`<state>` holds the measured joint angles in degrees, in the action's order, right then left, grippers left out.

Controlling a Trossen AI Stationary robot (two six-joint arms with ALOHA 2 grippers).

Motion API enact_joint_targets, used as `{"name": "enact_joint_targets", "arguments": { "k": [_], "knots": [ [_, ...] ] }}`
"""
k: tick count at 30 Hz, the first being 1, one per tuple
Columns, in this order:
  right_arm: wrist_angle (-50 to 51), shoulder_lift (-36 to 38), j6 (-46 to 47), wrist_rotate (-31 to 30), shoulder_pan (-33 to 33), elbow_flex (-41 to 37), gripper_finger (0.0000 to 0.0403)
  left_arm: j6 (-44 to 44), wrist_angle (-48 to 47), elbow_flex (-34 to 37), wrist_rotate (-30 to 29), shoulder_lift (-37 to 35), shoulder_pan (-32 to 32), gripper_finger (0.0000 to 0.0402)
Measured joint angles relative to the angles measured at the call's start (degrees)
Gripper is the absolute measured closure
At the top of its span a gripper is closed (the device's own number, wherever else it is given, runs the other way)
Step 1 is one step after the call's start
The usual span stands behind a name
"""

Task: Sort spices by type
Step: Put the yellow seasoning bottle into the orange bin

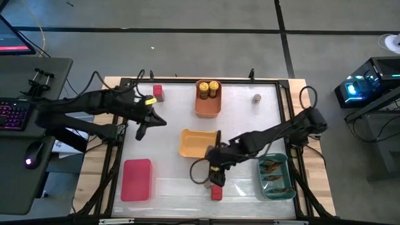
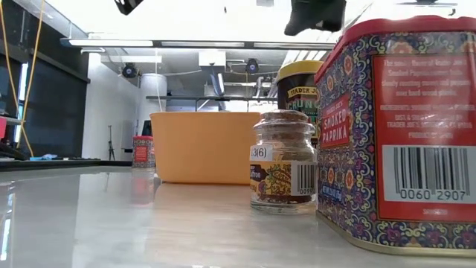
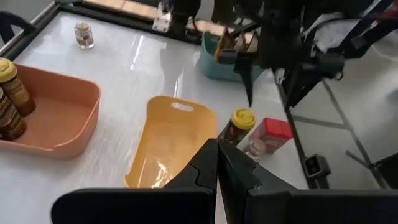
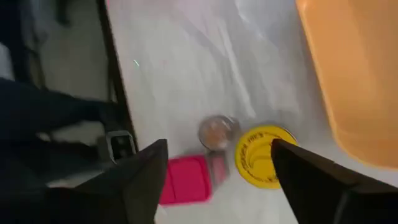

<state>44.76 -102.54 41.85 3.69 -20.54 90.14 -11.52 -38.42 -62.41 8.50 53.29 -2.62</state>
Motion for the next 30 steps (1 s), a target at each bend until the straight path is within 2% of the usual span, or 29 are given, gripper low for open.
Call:
{"name": "enact_joint_targets", "arguments": {
  "k": [4,8,22,30],
  "knots": [
    [11.7,-4.5,-5.9,-1.8,-0.3,8.8,0.0102,-1.7,1.0,0.0,-0.2,-1.5,0.5,0.0402],
    [15.9,-6.8,-8.7,-5.2,-0.6,12.3,0.0099,-4.0,1.0,0.0,-0.7,-1.6,0.6,0.0401],
    [10.9,-7.4,-7.8,-5.2,-0.6,4.9,0.0098,-6.1,3.3,5.9,-3.9,-1.1,0.6,0.0402],
    [9.5,-7.4,-9.8,-4.6,-0.6,4.5,0.0098,-6.4,7.3,8.3,-3.9,-1.1,0.5,0.0401]
  ]
}}
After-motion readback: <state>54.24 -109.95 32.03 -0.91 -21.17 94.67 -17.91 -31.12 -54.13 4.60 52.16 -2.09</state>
